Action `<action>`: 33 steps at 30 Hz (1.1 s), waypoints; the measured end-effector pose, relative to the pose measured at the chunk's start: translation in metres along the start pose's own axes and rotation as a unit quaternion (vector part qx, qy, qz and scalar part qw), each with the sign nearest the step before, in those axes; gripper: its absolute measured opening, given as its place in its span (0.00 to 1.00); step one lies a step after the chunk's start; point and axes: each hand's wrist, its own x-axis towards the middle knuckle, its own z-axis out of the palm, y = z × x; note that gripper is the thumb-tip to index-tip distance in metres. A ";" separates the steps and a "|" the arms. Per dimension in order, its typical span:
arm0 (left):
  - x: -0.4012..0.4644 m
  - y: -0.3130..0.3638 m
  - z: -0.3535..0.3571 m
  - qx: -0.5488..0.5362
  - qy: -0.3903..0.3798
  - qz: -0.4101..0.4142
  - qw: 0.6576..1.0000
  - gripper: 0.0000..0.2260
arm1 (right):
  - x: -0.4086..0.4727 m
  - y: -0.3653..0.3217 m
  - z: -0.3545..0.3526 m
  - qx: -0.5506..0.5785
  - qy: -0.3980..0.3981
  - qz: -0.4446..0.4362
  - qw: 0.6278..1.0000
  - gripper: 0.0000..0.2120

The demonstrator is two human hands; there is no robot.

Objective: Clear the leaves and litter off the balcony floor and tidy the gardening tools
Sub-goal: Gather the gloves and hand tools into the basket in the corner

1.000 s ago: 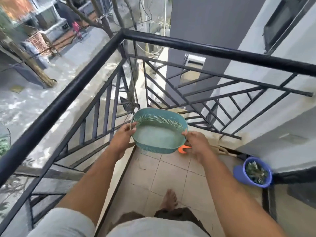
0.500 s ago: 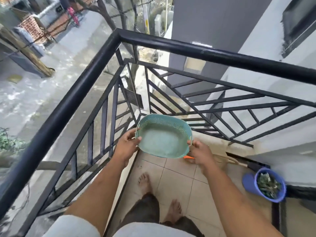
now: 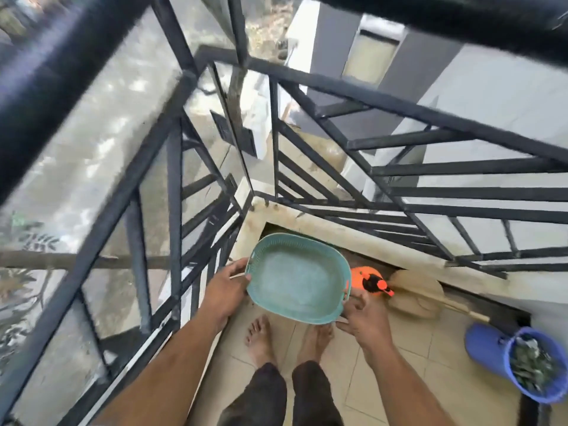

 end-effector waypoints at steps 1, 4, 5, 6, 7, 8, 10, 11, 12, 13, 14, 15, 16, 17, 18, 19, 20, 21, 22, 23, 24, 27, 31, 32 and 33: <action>0.022 -0.011 0.004 0.016 0.002 -0.001 1.000 0.17 | 0.024 0.009 0.007 -0.012 -0.003 0.015 1.000 0.24; 0.085 -0.039 0.012 0.126 0.004 0.043 0.991 0.19 | 0.086 0.021 0.031 -0.029 -0.026 0.057 0.998 0.17; 0.105 -0.047 0.015 0.172 0.001 0.066 0.983 0.19 | 0.107 0.026 0.038 -0.032 -0.035 0.070 0.996 0.13; 0.133 -0.058 0.022 0.218 -0.003 0.083 0.972 0.19 | 0.141 0.037 0.047 -0.040 -0.038 0.076 0.996 0.12; 0.157 -0.069 0.026 0.263 -0.006 0.090 0.961 0.21 | 0.168 0.045 0.055 -0.062 -0.040 0.069 0.995 0.13; 0.179 -0.078 0.028 0.312 0.001 0.086 0.946 0.23 | 0.192 0.053 0.062 -0.090 -0.044 0.064 0.993 0.16; 0.237 -0.112 0.036 0.375 0.011 0.080 0.923 0.27 | 0.243 0.075 0.075 -0.114 -0.045 0.061 0.991 0.14; 0.269 -0.137 0.038 0.383 0.005 0.075 0.921 0.26 | 0.268 0.086 0.084 -0.114 -0.050 0.062 0.990 0.12; 0.296 -0.157 0.040 0.389 0.003 0.068 0.919 0.23 | 0.289 0.093 0.092 -0.113 -0.051 0.071 0.990 0.12; 0.315 -0.168 0.043 0.397 0.007 0.052 0.916 0.19 | 0.307 0.100 0.097 -0.110 -0.060 0.087 0.988 0.13; 0.335 -0.179 0.047 0.403 0.013 0.037 0.914 0.17 | 0.331 0.111 0.103 -0.107 -0.071 0.107 0.986 0.16; 0.344 -0.177 0.050 0.405 0.014 0.027 0.914 0.15 | 0.349 0.118 0.109 -0.098 -0.081 0.117 0.985 0.18; 0.353 -0.177 0.054 0.410 0.011 0.015 0.912 0.13 | 0.370 0.127 0.115 -0.087 -0.088 0.134 0.983 0.19; 0.353 -0.169 0.060 0.413 0.011 0.004 0.911 0.09 | 0.383 0.130 0.120 -0.076 -0.088 0.149 0.982 0.19; 0.356 -0.165 0.064 0.418 0.010 -0.007 0.908 0.05 | 0.393 0.130 0.125 -0.067 -0.092 0.157 0.981 0.20; 0.365 -0.170 0.067 0.428 0.008 -0.014 0.904 0.04 | 0.407 0.136 0.130 -0.061 -0.095 0.160 0.981 0.19; 0.371 -0.173 0.069 0.429 0.003 -0.021 0.903 0.06 | 0.415 0.137 0.133 -0.059 -0.099 0.156 0.981 0.18; 0.376 -0.176 0.072 0.428 0.000 -0.029 0.903 0.10 | 0.424 0.142 0.135 -0.061 -0.105 0.152 0.981 0.18; 0.378 -0.176 0.074 0.421 0.006 -0.037 0.906 0.13 | 0.429 0.144 0.138 -0.067 -0.107 0.149 0.981 0.18; 0.381 -0.178 0.075 0.414 0.012 -0.043 0.909 0.14 | 0.431 0.145 0.140 -0.073 -0.111 0.145 0.980 0.18; 0.383 -0.180 0.077 0.410 0.017 -0.050 0.911 0.14 | 0.431 0.144 0.142 -0.077 -0.117 0.145 0.979 0.20; 0.389 -0.181 0.078 0.378 0.034 -0.076 0.922 0.16 | 0.428 0.135 0.145 -0.102 -0.153 0.129 0.974 0.26; 0.392 -0.174 0.077 0.342 0.037 -0.081 0.936 0.19 | 0.421 0.121 0.145 -0.185 -0.171 0.097 0.963 0.37; 0.390 -0.170 0.079 0.340 0.037 -0.074 0.937 0.22 | 0.416 0.115 0.143 -0.191 -0.169 0.091 0.963 0.41; 0.384 -0.166 0.083 0.346 0.036 -0.069 0.935 0.25 | 0.411 0.110 0.141 -0.189 -0.157 0.085 0.966 0.46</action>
